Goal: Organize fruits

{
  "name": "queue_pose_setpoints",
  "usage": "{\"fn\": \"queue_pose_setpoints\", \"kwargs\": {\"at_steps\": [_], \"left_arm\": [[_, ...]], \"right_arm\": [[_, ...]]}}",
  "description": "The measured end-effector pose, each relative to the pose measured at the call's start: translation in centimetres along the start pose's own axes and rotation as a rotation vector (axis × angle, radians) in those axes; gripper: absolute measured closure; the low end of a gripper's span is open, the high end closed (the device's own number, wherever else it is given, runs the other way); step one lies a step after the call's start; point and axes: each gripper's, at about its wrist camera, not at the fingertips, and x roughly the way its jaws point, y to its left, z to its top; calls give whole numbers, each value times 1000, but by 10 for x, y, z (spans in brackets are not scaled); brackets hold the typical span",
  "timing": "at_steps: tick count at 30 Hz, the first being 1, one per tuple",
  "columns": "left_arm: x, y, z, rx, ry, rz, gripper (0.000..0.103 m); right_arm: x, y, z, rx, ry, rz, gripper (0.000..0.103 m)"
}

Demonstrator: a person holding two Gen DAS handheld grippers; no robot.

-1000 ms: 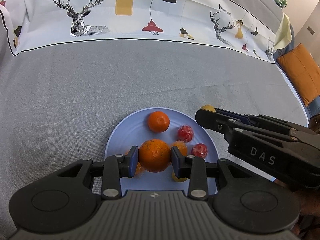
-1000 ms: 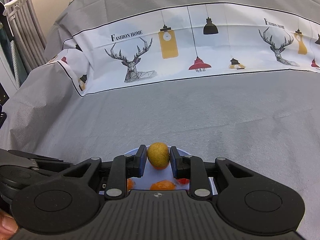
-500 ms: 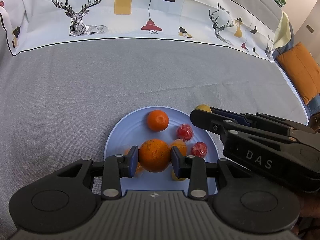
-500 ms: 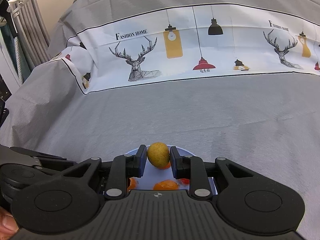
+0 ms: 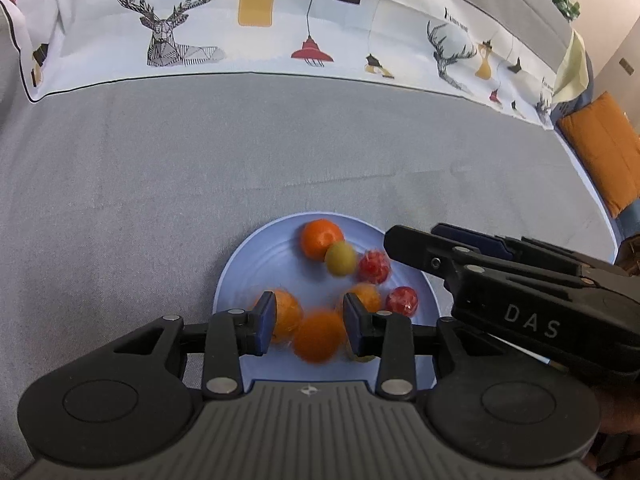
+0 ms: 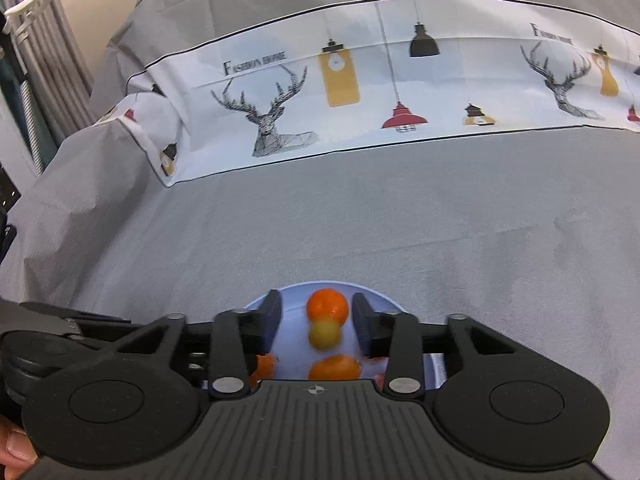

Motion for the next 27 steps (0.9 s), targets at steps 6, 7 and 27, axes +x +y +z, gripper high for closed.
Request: {"fn": "queue_pose_setpoints", "kwargs": {"at_steps": [6, 7, 27], "left_arm": [[-8, 4, -2, -16, -33, 12, 62], [-10, 4, -2, -17, -43, 15, 61], [-88, -44, -85, -27, -245, 158, 1]], "right_arm": [[-6, -1, -1, 9, -10, -21, 41], [-9, -2, -1, 11, -14, -30, 36], [-107, -24, -73, 56, -151, -270, 1]]}}
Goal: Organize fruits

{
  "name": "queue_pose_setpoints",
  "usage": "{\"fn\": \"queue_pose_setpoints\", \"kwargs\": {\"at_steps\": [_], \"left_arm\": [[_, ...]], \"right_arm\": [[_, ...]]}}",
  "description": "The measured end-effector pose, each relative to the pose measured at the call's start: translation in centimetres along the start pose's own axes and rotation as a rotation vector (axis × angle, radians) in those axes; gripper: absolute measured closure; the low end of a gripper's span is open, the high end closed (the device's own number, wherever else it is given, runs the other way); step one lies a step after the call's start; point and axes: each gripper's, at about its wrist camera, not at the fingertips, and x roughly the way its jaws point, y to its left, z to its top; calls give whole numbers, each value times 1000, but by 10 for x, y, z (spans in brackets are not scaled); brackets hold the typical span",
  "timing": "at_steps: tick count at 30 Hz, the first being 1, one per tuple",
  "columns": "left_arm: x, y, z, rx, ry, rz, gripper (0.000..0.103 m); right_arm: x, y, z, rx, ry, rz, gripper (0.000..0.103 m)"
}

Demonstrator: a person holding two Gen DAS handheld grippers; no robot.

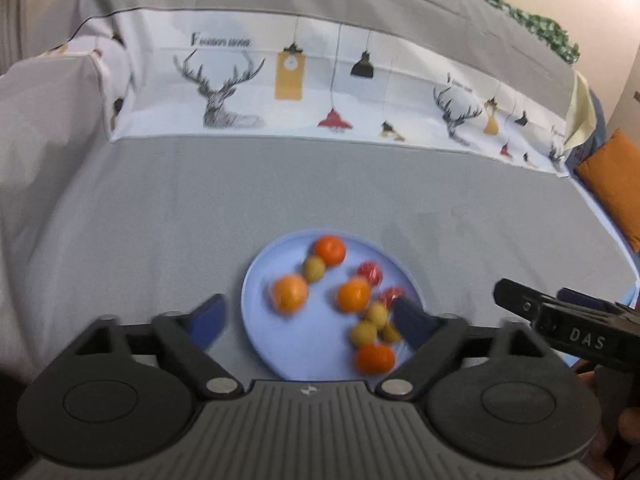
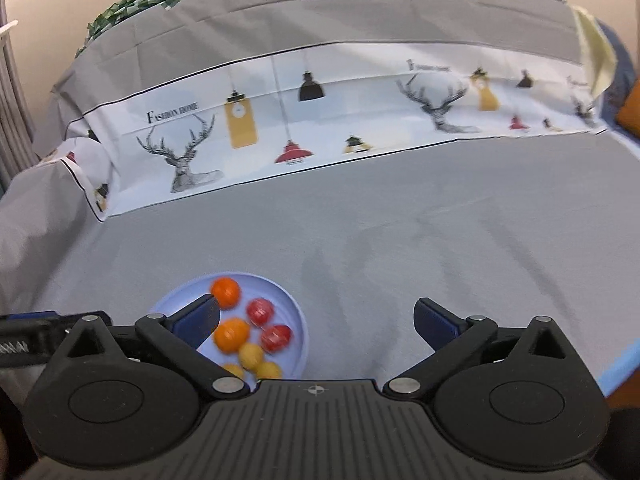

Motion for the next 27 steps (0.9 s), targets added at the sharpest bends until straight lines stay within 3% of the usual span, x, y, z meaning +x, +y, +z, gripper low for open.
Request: {"fn": "queue_pose_setpoints", "kwargs": {"at_steps": [8, 14, 27], "left_arm": [[14, 0, -48, 58, 49, 68, 0], [35, 23, -43, -29, 81, 99, 0], [43, 22, -42, -13, 85, 108, 0]], "right_arm": [[-5, 12, -27, -78, 29, 23, 1], [18, 21, -30, -69, 84, 33, 1], [29, 35, -33, -114, 97, 52, 1]]}}
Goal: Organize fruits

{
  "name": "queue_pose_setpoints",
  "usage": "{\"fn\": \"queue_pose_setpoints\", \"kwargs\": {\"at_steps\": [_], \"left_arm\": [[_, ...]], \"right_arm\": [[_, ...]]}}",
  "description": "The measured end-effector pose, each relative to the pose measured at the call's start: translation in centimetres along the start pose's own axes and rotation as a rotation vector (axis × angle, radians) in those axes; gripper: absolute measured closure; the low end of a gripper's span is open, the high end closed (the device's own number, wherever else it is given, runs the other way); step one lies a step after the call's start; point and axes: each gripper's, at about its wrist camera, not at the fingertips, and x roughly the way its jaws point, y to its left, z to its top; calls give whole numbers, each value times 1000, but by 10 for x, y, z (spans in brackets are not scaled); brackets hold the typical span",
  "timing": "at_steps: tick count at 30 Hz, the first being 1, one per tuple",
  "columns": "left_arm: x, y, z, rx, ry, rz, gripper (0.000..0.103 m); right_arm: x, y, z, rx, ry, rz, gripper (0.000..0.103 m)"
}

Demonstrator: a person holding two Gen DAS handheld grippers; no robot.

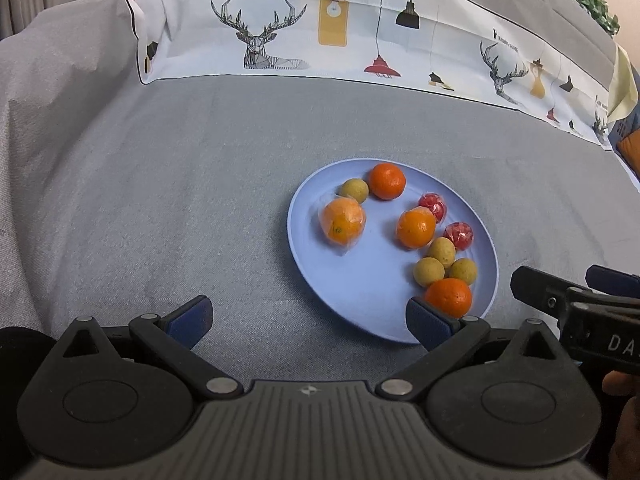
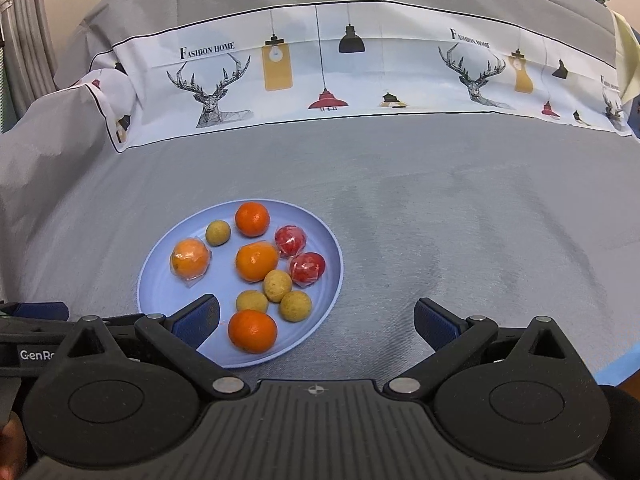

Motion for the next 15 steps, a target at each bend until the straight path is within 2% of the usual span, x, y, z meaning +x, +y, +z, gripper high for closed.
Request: {"fn": "queue_pose_setpoints", "kwargs": {"at_steps": [15], "left_arm": [[2, -4, -1, 23, -7, -6, 0]], "right_arm": [[-1, -1, 0, -2, -6, 6, 1]]}}
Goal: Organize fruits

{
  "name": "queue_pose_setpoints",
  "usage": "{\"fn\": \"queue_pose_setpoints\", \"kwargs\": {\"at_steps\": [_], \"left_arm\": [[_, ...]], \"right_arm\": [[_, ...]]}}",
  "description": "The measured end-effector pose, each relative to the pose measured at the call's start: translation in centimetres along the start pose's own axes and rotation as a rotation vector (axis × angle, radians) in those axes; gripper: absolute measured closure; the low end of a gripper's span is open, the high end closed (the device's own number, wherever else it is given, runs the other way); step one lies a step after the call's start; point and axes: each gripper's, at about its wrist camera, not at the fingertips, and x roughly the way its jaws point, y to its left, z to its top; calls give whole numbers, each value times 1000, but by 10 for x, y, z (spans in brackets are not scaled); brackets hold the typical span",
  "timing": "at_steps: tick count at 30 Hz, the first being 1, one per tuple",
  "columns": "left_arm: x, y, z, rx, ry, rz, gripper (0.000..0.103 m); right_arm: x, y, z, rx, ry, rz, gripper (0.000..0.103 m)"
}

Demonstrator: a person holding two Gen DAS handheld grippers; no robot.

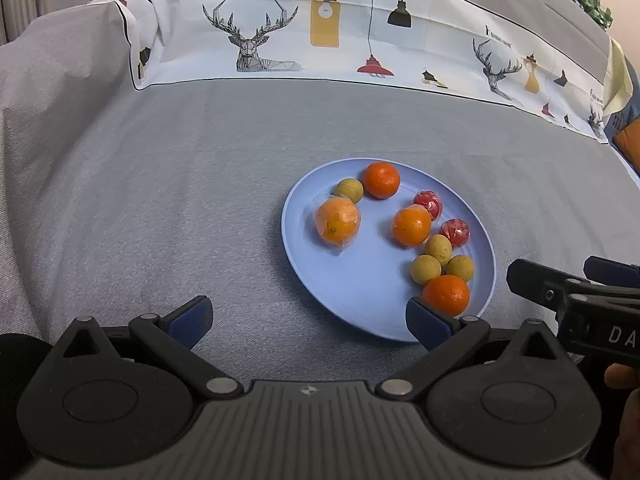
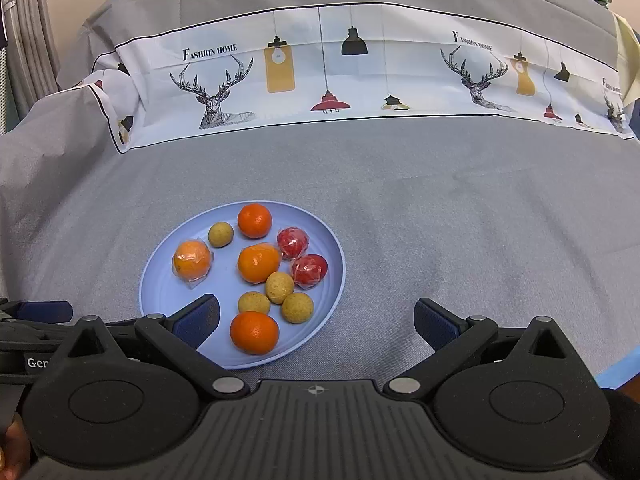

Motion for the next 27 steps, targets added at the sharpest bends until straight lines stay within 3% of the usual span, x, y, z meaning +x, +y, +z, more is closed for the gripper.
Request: {"fn": "queue_pose_setpoints", "kwargs": {"at_steps": [27], "left_arm": [[3, 4, 2, -23, -11, -38, 0]], "right_arm": [[3, 1, 4, 4, -17, 16, 1]]}}
